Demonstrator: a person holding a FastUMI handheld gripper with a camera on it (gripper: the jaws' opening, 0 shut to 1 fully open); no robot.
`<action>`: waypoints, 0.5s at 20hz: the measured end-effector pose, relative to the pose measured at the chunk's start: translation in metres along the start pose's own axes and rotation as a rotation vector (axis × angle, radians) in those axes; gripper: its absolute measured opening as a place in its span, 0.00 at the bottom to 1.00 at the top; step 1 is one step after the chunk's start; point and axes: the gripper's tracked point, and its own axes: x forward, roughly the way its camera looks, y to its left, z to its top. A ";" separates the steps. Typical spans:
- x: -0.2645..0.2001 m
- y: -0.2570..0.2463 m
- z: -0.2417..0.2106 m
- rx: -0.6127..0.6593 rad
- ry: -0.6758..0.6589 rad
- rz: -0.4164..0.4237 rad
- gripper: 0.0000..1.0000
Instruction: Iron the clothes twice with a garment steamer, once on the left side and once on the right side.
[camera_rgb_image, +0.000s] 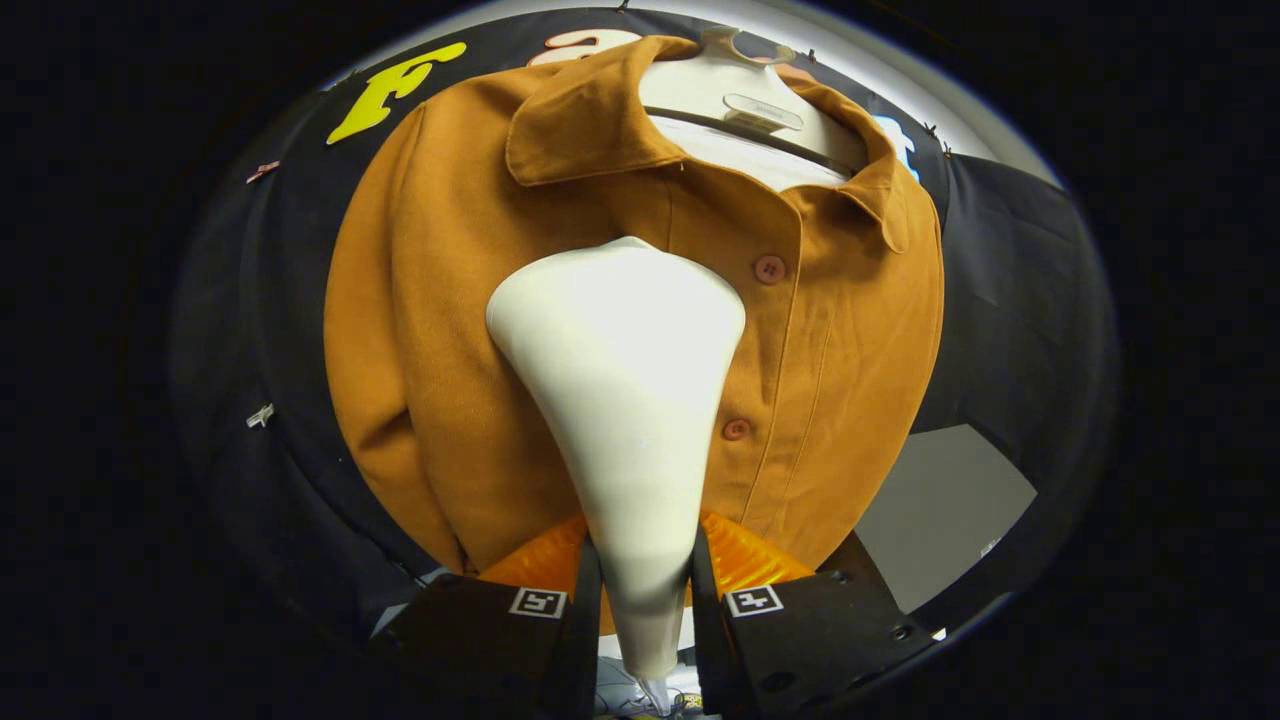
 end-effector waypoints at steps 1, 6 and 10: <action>0.001 0.001 -0.003 -0.001 0.007 -0.003 0.43; 0.009 0.001 -0.024 -0.002 0.050 -0.011 0.43; 0.014 0.003 -0.045 -0.004 0.092 -0.010 0.43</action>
